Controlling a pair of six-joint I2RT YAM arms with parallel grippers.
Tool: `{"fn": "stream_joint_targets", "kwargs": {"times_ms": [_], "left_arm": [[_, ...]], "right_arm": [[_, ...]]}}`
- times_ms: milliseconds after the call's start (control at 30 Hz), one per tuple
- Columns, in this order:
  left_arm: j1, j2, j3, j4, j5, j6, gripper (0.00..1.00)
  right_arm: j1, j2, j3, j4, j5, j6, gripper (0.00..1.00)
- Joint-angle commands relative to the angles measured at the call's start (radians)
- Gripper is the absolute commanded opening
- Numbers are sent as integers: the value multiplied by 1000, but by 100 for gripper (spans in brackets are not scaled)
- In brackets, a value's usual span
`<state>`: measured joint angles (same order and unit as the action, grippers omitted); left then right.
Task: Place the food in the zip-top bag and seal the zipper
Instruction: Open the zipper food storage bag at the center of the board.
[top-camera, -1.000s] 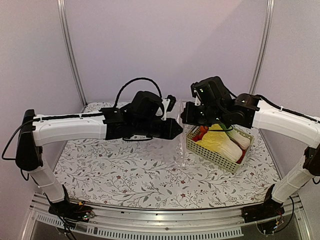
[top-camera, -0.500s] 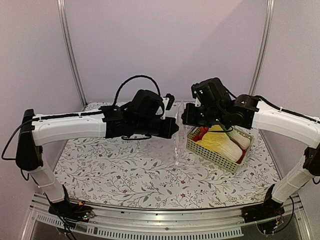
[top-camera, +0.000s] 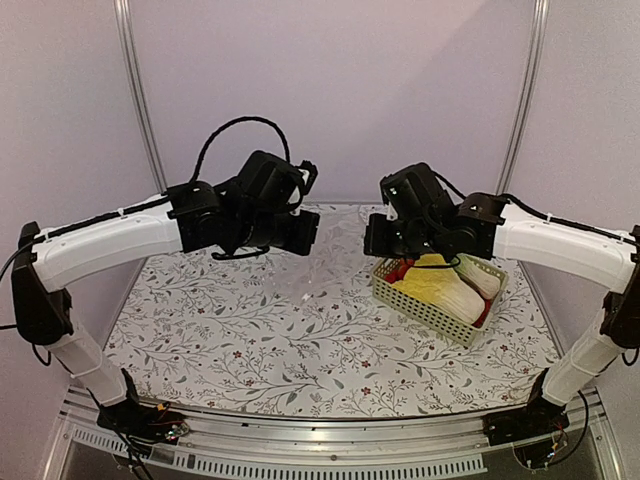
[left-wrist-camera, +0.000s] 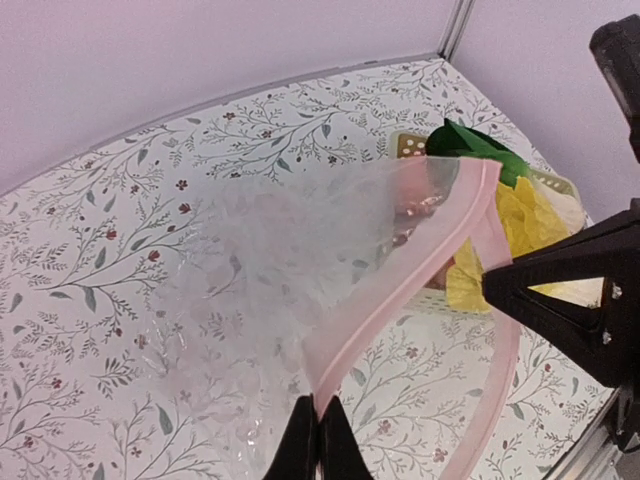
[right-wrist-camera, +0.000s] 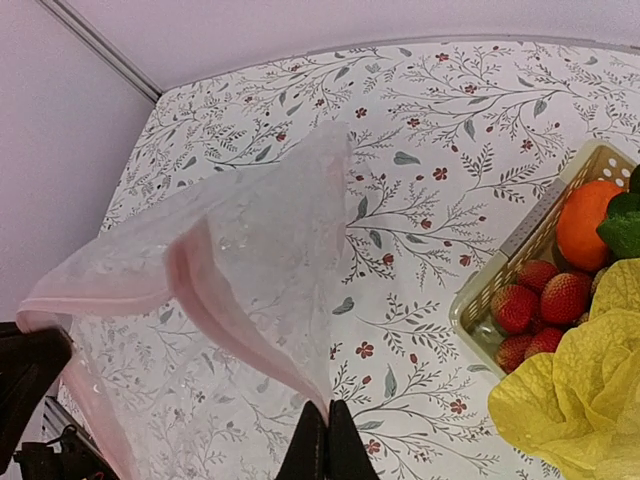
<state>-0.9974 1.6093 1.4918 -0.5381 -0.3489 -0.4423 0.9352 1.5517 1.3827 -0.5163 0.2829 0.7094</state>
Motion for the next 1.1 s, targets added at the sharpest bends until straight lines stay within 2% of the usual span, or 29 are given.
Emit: {"fn": "stream_joint_targets", "kwargs": {"times_ms": [0, 67, 133, 333, 400, 500, 567, 800, 1067], "left_arm": [[23, 9, 99, -155, -95, 100, 0], [36, 27, 144, -214, -103, 122, 0], [64, 33, 170, -251, -66, 132, 0], [187, 47, 203, -295, 184, 164, 0], [229, 66, 226, -331, 246, 183, 0], [279, 98, 257, -381, 324, 211, 0], [305, 117, 279, -400, 363, 227, 0], [349, 186, 385, -467, 419, 279, 0], [353, 193, 462, -483, 497, 296, 0]], "right_arm": [[-13, 78, 50, -25, 23, -26, 0], [-16, 110, 83, -26, 2, -39, 0], [-18, 132, 105, -15, -39, -53, 9], [-24, 111, 159, -21, -210, -186, 67], [-24, 69, 156, -46, -253, -239, 80], [-26, 1, 130, -103, -272, -295, 92], [-32, -68, 105, -149, -270, -326, 98], [-144, -242, -9, -320, -227, -366, 99], [-322, -239, -133, -427, -226, -484, 99]]}}
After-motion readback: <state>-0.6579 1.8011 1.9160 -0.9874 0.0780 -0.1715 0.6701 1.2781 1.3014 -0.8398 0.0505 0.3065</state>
